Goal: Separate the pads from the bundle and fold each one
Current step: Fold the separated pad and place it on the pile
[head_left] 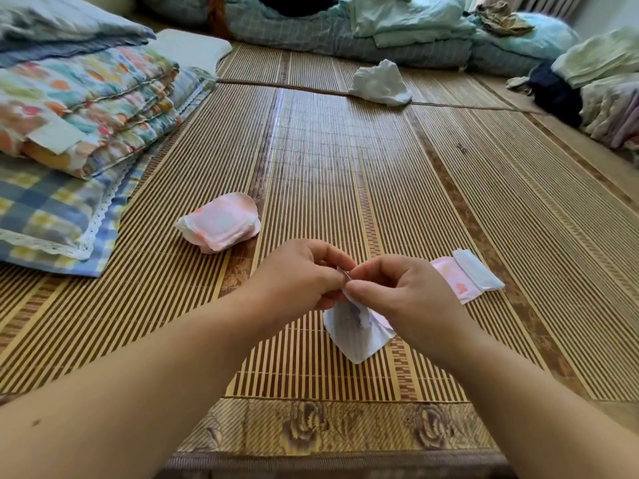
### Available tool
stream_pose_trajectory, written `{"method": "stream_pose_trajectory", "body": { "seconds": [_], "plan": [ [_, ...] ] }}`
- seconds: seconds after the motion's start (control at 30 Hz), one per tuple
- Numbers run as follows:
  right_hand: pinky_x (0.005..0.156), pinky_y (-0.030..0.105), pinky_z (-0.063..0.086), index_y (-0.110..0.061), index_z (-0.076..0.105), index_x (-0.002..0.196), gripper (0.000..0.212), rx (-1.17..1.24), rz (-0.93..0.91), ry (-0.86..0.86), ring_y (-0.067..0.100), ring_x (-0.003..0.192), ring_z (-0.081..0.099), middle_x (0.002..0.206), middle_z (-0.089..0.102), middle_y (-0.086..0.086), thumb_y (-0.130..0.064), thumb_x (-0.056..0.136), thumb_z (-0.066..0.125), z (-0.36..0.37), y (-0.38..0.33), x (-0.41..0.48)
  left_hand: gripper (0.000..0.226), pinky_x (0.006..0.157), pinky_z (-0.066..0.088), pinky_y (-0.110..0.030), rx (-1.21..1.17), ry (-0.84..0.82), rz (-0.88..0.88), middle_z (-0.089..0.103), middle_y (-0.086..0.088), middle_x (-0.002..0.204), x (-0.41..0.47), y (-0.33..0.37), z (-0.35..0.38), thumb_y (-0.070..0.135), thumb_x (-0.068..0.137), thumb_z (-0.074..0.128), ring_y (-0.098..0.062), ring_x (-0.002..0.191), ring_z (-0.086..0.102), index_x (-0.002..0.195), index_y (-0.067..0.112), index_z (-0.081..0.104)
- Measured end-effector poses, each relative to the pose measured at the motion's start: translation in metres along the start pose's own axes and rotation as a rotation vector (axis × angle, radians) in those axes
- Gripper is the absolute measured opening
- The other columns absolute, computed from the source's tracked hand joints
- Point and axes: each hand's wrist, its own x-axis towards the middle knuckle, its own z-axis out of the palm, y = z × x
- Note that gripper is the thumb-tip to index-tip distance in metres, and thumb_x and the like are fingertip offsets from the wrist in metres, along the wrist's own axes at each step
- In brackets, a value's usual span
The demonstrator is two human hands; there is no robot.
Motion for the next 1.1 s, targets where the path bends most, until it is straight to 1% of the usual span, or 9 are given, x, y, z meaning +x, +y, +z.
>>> {"method": "stream_pose_trajectory", "body": {
  "seconds": [0.1, 0.23, 0.3, 0.4, 0.5, 0.7, 0.8, 1.0, 1.1],
  "plan": [
    [0.073, 0.03, 0.057, -0.032, 0.063, 0.095, 0.027, -0.126, -0.037, -0.019, 0.005, 0.085, 0.064, 0.09, 0.067, -0.01, -0.034, 0.072, 0.076, 0.005, 0.003, -0.003, 0.013, 0.066, 0.057, -0.029, -0.146, 0.012, -0.033, 0.071, -0.013, 0.087, 0.0, 0.003, -0.001, 0.001, 0.087, 0.059, -0.021, 0.077, 0.07, 0.09, 0.008, 0.068],
    [0.064, 0.029, 0.058, -0.026, 0.064, 0.092, 0.013, -0.101, -0.096, 0.114, 0.01, 0.073, 0.065, 0.08, 0.068, -0.003, -0.019, 0.082, 0.068, 0.006, 0.001, -0.002, 0.011, 0.07, 0.057, -0.027, -0.119, 0.053, 0.07, 0.07, -0.007, 0.093, -0.001, 0.006, -0.004, 0.012, 0.086, 0.065, -0.018, 0.085, 0.07, 0.094, 0.018, 0.069],
    [0.07, 0.036, 0.059, -0.021, 0.065, 0.094, 0.012, 0.064, -0.044, 0.124, 0.015, 0.08, 0.069, 0.086, 0.07, 0.003, -0.014, 0.084, 0.066, 0.001, -0.001, 0.001, 0.019, 0.071, 0.059, -0.031, 0.028, 0.071, 0.184, 0.07, -0.004, 0.096, -0.003, 0.007, -0.006, 0.014, 0.084, 0.068, -0.017, 0.087, 0.07, 0.098, 0.028, 0.069],
    [0.077, 0.047, 0.058, -0.008, 0.065, 0.101, 0.017, 0.388, 0.065, 0.118, 0.028, 0.087, 0.071, 0.095, 0.072, 0.014, -0.004, 0.085, 0.063, -0.005, -0.001, 0.005, 0.026, 0.069, 0.06, -0.032, -0.111, 0.036, 0.209, 0.073, 0.006, 0.093, -0.006, 0.006, -0.009, -0.003, 0.084, 0.063, -0.018, 0.089, 0.071, 0.093, 0.02, 0.071],
    [0.073, 0.043, 0.059, -0.005, 0.063, 0.104, 0.02, 0.505, 0.071, 0.096, 0.03, 0.085, 0.072, 0.095, 0.073, 0.017, -0.001, 0.085, 0.061, -0.005, -0.003, 0.007, 0.025, 0.075, 0.057, -0.028, -0.032, -0.031, 0.172, 0.073, 0.0, 0.097, -0.006, 0.004, -0.012, -0.006, 0.085, 0.06, -0.017, 0.09, 0.07, 0.087, 0.016, 0.072],
    [0.074, 0.028, 0.055, -0.029, 0.052, 0.12, 0.04, 0.135, 0.038, 0.174, 0.011, 0.083, 0.069, 0.092, 0.071, 0.0, -0.027, 0.083, 0.066, -0.012, 0.013, 0.009, 0.023, 0.061, 0.055, -0.017, 0.181, 0.291, 0.214, 0.066, 0.004, 0.093, 0.003, 0.01, -0.066, 0.0, 0.087, 0.059, 0.0, 0.073, 0.067, 0.089, 0.023, 0.066],
    [0.075, 0.026, 0.054, -0.027, 0.054, 0.122, 0.04, -0.16, 0.031, 0.185, 0.003, 0.088, 0.063, 0.097, 0.066, -0.011, -0.033, 0.083, 0.065, -0.026, 0.032, 0.009, 0.025, 0.071, 0.056, -0.036, 0.356, 0.502, 0.127, 0.07, -0.011, 0.1, 0.009, -0.002, -0.129, 0.008, 0.078, 0.067, -0.017, 0.078, 0.067, 0.085, 0.032, 0.065],
    [0.073, 0.025, 0.049, -0.022, 0.064, 0.113, 0.031, -0.388, 0.114, 0.231, 0.011, 0.094, 0.062, 0.103, 0.065, -0.009, -0.035, 0.085, 0.063, -0.055, 0.059, 0.013, 0.032, 0.05, 0.047, -0.018, 0.342, 0.566, 0.007, 0.065, -0.004, 0.091, 0.019, -0.026, -0.158, -0.006, 0.086, 0.056, -0.012, 0.061, 0.053, 0.089, 0.026, 0.063],
    [0.066, 0.018, 0.043, -0.021, 0.065, 0.11, 0.029, -0.393, 0.135, 0.236, 0.007, 0.088, 0.06, 0.096, 0.064, -0.012, -0.036, 0.085, 0.062, -0.062, 0.064, 0.017, 0.032, 0.058, 0.045, -0.016, 0.302, 0.579, 0.022, 0.063, 0.0, 0.089, 0.029, -0.026, -0.152, -0.006, 0.088, 0.051, -0.003, 0.057, 0.049, 0.093, 0.022, 0.065]
  ]
}}
